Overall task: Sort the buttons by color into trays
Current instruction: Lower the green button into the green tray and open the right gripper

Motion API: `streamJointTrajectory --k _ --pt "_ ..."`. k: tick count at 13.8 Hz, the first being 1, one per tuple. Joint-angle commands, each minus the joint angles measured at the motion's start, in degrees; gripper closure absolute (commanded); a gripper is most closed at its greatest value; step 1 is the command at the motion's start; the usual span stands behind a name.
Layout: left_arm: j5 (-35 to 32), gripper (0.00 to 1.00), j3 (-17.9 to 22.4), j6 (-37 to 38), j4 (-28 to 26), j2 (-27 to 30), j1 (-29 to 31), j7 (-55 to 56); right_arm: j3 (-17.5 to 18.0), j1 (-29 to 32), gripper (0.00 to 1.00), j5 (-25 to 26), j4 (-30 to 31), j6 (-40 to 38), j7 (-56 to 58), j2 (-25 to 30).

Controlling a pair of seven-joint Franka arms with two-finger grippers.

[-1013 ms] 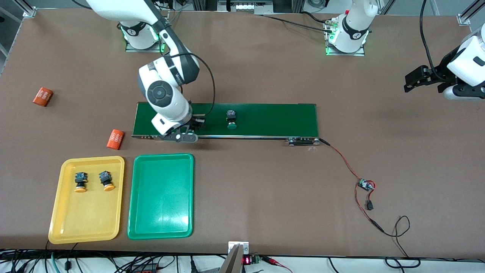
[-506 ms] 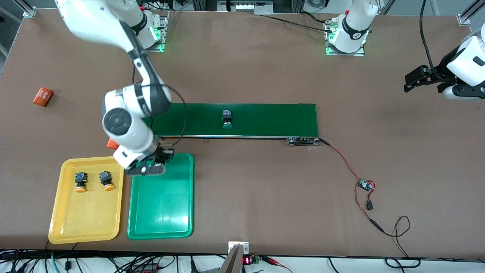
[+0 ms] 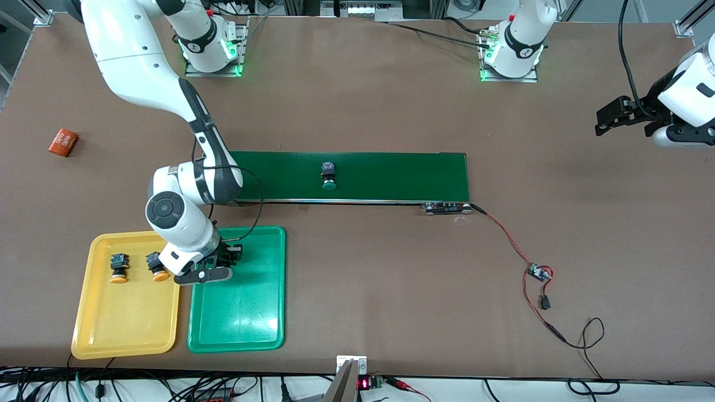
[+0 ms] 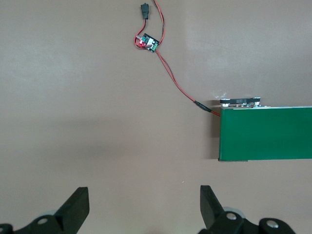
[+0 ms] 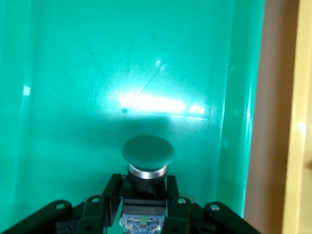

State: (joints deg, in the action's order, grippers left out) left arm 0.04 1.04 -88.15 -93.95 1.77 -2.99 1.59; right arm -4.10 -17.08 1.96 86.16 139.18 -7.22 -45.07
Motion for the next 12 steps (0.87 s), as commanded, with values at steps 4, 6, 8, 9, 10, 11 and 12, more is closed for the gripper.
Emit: streamJointTrajectory --k 4,6,8,9,10,11,12 --pt "-0.4 0.0 -0.1 1.1 1.0 0.1 -0.1 -1.2 0.2 -0.3 0.0 0.1 -1.2 -0.6 -0.1 0.9" --pt "-0.4 0.0 -0.1 1.2 1.0 0.1 -0.1 -1.2 0.2 -0.8 0.0 0.0 -1.3 -8.5 -0.3 5.2" --pt "-0.5 0.0 -0.1 1.2 1.0 0.1 -0.1 -1.2 0.3 -1.4 0.0 -0.7 -0.9 -15.7 -1.0 9.8" --pt "-0.4 0.0 -0.1 1.2 1.0 0.1 -0.1 -1.2 0.3 -2.3 0.0 -1.0 -0.8 -18.4 -1.7 11.1" --pt "-0.5 0.0 0.0 1.2 1.0 0.1 0.0 -1.2 0.8 -2.9 0.0 -1.0 -0.3 -21.4 -3.0 12.4" --pt "-0.4 0.0 0.0 1.2 1.0 0.1 0.0 -1.2 1.5 -3.8 0.0 -1.0 1.4 -23.3 -4.7 13.8" --pt "-0.4 0.0 -0.1 1.2 1.0 0.1 0.0 -1.2 2.0 -5.3 0.0 -1.0 4.0 -23.5 -8.0 15.4"
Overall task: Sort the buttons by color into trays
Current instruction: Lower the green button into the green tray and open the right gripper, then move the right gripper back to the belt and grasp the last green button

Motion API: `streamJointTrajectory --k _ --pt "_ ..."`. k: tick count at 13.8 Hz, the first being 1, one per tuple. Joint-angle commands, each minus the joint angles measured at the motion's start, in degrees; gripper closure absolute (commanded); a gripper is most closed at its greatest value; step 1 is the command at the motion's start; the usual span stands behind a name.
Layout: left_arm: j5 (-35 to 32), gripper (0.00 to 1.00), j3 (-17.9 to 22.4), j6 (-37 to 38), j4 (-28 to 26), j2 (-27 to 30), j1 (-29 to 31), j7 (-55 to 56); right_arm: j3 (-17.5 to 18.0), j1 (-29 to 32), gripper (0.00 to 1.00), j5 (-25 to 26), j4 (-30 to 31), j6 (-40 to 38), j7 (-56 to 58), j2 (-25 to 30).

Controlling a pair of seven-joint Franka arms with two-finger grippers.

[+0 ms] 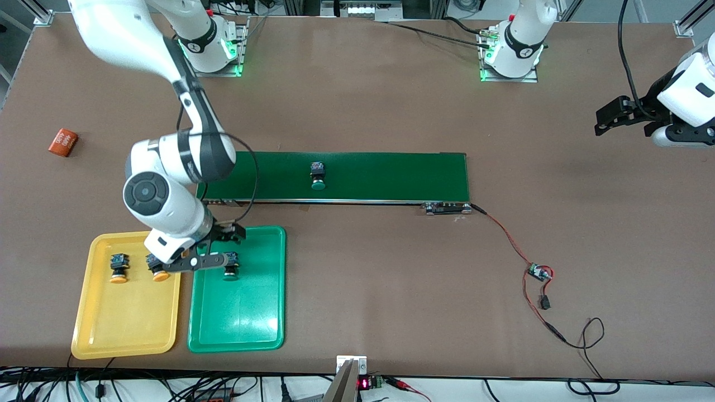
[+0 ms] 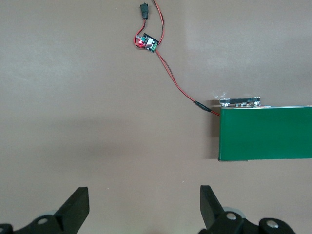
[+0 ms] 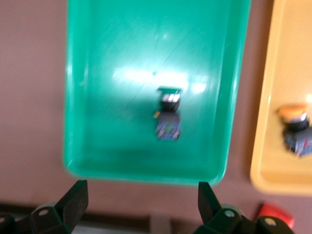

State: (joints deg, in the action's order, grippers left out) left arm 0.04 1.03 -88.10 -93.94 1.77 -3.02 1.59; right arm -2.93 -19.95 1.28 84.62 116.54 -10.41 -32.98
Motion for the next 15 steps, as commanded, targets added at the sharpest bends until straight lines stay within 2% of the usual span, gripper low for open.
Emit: streamJointTrajectory --k 1,4,6,11,15 --pt "-0.4 0.0 -0.1 1.2 1.0 0.1 0.0 -1.2 1.0 -4.1 0.0 -0.4 8.1 -0.4 -7.4 5.0" --pt "-0.4 0.0 -0.1 1.3 1.0 0.1 0.0 -1.2 1.4 -8.3 0.0 -0.6 13.1 -0.2 -15.1 9.2" --pt "-0.4 0.0 -0.1 1.3 1.0 0.2 0.0 -1.2 4.8 -8.6 0.0 -1.4 15.1 -0.3 -18.4 10.8" --pt "-0.5 0.0 -0.1 1.3 0.9 0.2 0.0 -1.2 8.7 -9.1 0.0 -1.5 18.9 0.2 -25.6 11.4" --pt "-0.4 0.0 -0.1 1.7 0.8 0.2 0.1 -1.2 9.3 -9.3 0.0 -1.5 22.6 2.7 -25.7 11.5"
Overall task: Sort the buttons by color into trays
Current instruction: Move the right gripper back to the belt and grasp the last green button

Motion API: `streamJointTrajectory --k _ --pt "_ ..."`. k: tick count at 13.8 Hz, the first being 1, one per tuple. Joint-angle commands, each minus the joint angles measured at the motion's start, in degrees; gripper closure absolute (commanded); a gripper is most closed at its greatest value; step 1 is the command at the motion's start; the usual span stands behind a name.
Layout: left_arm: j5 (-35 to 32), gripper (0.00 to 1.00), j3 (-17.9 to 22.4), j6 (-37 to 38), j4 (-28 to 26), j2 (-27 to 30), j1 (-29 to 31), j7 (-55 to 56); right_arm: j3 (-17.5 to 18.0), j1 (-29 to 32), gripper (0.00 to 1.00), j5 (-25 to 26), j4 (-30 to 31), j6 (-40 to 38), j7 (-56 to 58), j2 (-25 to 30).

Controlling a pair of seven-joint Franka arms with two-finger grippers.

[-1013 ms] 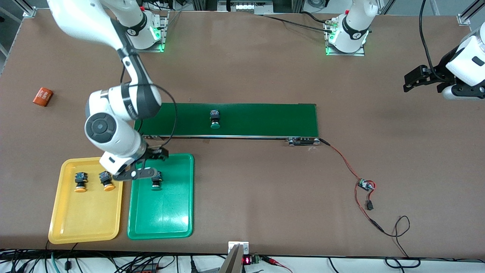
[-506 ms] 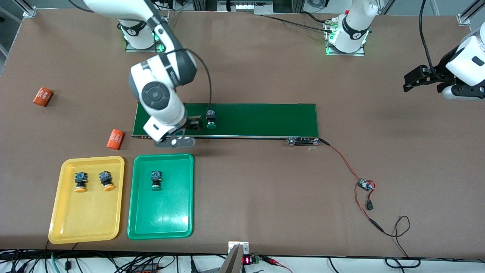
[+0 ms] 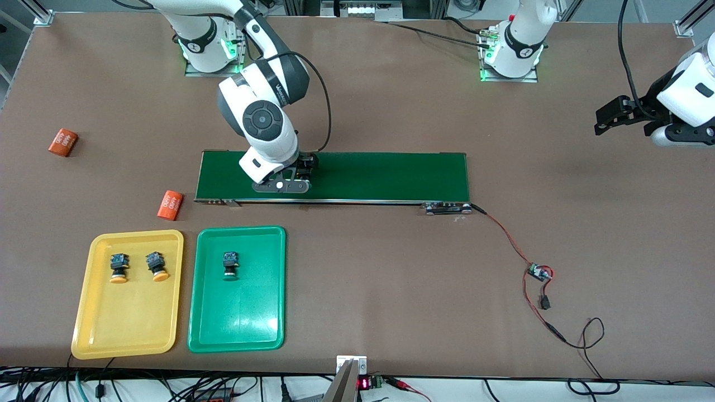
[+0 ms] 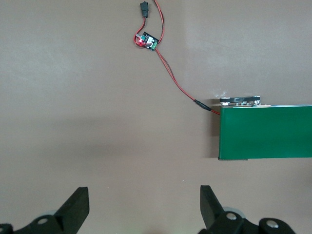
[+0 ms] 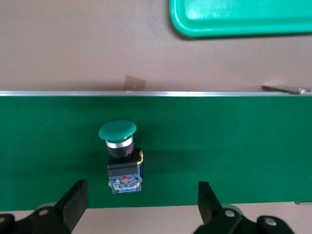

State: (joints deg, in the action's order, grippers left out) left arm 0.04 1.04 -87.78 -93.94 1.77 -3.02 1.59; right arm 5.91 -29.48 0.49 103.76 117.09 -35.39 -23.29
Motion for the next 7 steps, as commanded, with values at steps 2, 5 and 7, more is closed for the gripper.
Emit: streamJointTrajectory --k 2,5,7 --pt "-0.5 0.0 -0.1 1.5 0.9 0.1 0.0 -1.2 0.4 0.1 0.0 -0.6 5.7 5.0 -0.7 1.8" --pt "-0.5 0.0 -0.1 1.6 0.9 0.2 0.0 -1.2 0.4 0.2 0.0 -0.7 7.3 8.9 -0.7 1.1" --pt "-0.5 0.0 -0.1 1.6 0.9 0.2 0.0 -1.2 0.4 0.3 0.0 -0.7 7.3 9.5 -0.6 0.2"
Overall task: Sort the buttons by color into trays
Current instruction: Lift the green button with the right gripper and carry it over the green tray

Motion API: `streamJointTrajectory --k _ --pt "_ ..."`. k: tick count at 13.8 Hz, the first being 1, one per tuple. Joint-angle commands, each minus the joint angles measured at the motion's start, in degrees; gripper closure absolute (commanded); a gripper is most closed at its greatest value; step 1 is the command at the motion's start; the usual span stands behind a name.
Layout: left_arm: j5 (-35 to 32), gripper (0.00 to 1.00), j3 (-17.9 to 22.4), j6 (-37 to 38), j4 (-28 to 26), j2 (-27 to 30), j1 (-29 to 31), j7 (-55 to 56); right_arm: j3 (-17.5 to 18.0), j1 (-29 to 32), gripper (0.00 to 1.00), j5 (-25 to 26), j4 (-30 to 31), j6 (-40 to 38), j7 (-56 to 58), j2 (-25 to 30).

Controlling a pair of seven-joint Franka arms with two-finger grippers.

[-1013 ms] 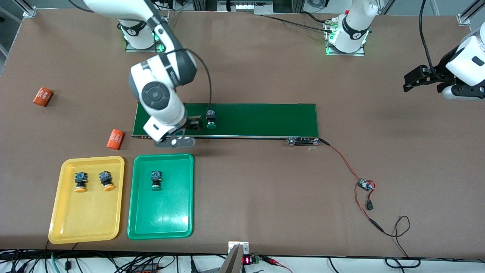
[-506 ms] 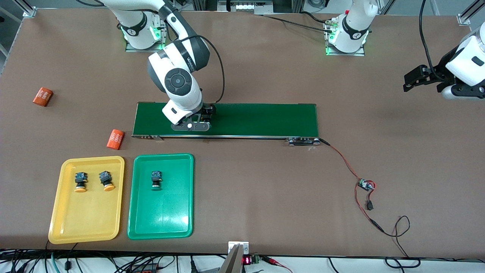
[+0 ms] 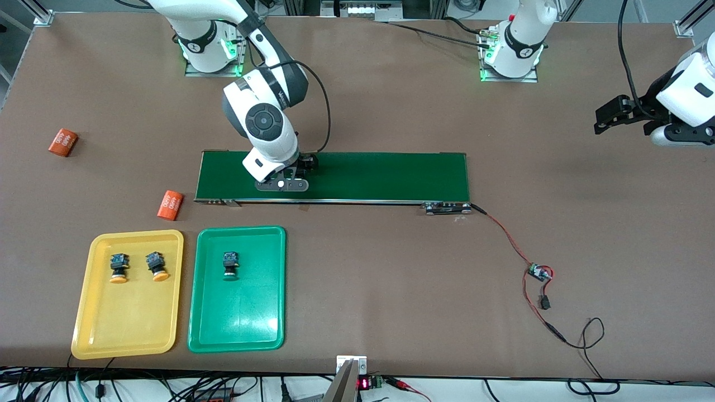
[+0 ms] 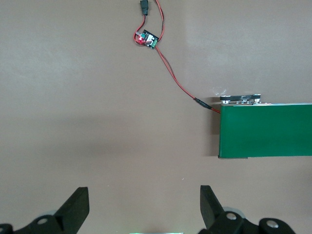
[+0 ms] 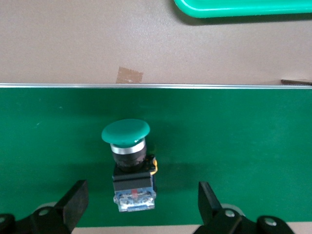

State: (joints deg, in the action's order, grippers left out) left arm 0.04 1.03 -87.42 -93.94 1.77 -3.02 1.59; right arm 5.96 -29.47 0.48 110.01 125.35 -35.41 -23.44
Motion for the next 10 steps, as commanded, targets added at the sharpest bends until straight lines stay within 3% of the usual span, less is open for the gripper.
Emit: streamJointTrajectory --k 1,4,6,10 --pt "-0.5 0.0 -0.1 1.3 0.9 0.2 0.0 -1.2 0.4 0.6 0.0 -0.6 1.1 2.1 -0.4 -0.1" --pt "-0.6 0.0 -0.1 1.4 1.0 0.2 -0.2 -1.2 0.3 0.7 0.02 -0.6 1.2 3.0 -0.4 -1.4" --pt "-0.7 0.0 -0.2 1.3 1.0 0.2 -0.4 -1.2 0.3 0.8 0.15 -0.7 1.3 2.5 -0.5 -1.4" --pt "-0.7 0.0 -1.1 1.4 1.0 0.3 -0.4 -1.0 0.2 1.0 0.52 -0.7 1.9 2.4 -0.7 -1.3"
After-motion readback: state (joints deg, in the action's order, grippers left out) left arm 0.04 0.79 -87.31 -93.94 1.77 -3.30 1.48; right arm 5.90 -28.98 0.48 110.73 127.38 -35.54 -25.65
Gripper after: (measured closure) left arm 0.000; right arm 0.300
